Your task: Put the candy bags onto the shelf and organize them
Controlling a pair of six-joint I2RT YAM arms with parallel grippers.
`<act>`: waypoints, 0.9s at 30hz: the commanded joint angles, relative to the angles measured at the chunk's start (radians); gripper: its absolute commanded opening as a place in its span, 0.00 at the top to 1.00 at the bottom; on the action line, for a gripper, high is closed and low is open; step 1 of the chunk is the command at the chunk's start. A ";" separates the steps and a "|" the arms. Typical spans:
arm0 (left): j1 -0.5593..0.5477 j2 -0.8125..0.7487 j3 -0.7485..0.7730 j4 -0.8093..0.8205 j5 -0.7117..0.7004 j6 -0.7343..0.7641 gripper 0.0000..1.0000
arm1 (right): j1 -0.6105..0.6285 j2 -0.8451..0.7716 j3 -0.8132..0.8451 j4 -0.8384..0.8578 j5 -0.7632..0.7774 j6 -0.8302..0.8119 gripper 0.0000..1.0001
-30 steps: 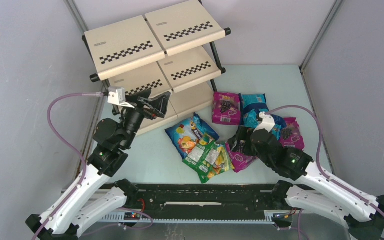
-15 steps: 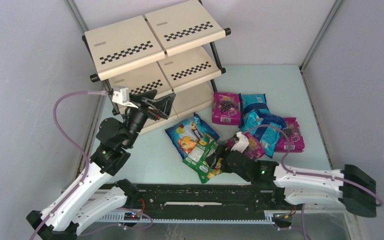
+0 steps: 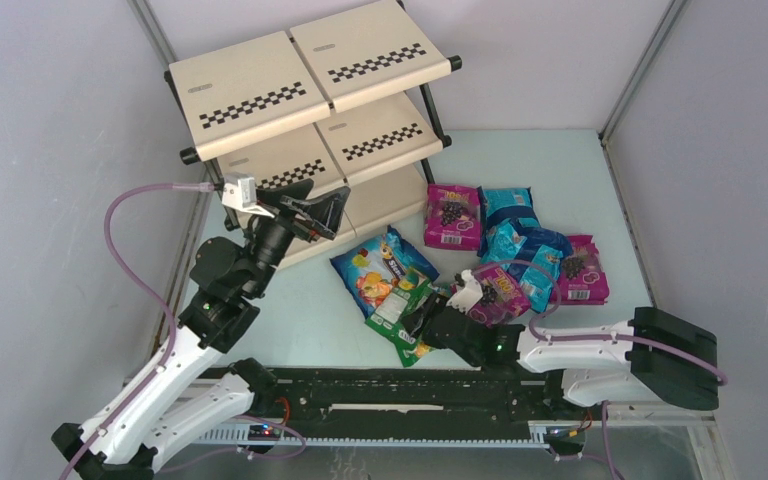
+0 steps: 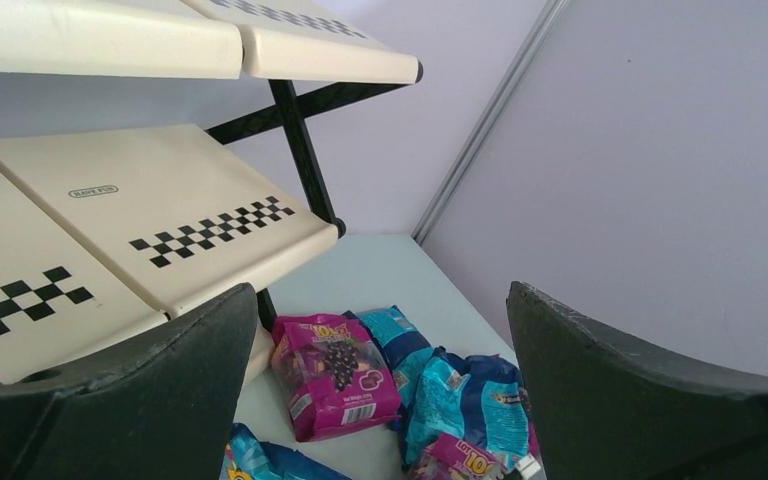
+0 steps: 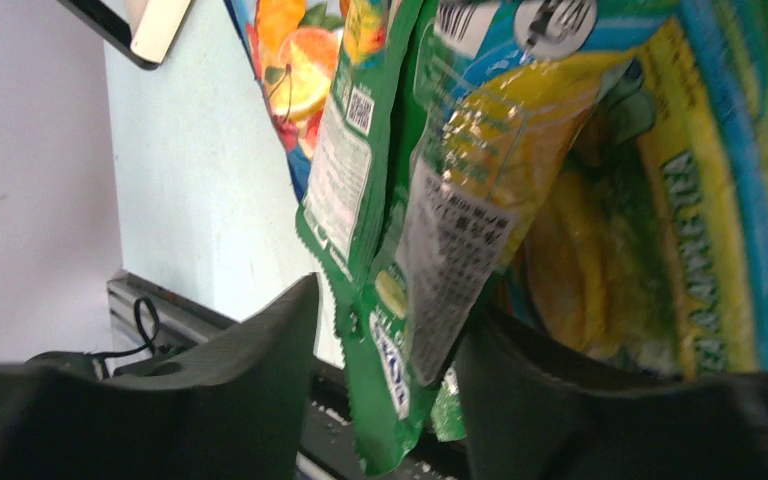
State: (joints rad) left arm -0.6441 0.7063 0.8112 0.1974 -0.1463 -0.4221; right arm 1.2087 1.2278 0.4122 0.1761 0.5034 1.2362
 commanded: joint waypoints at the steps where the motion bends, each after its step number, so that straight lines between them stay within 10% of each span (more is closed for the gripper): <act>1: -0.014 -0.016 -0.007 0.017 0.008 -0.010 0.00 | -0.084 -0.046 0.005 -0.003 0.046 -0.125 0.62; 9: -0.027 -0.025 -0.006 0.016 0.007 -0.006 0.00 | -0.504 -0.058 0.047 0.026 -0.518 -0.579 0.87; 14: -0.026 -0.032 -0.009 0.016 0.004 -0.006 0.00 | -0.697 0.036 0.210 -0.134 -0.812 -0.704 0.83; 20: -0.027 -0.032 -0.007 0.013 0.003 -0.005 0.00 | -0.669 0.028 0.293 -0.310 -0.702 -0.564 0.36; 27: -0.027 -0.031 -0.008 0.013 0.007 -0.017 0.00 | -0.530 -0.174 0.182 -0.302 -0.340 -0.234 0.22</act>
State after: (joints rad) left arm -0.6655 0.6804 0.8112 0.1967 -0.1463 -0.4274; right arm 0.5961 1.1774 0.6418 -0.1158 -0.0715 0.7883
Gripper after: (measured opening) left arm 0.996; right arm 0.762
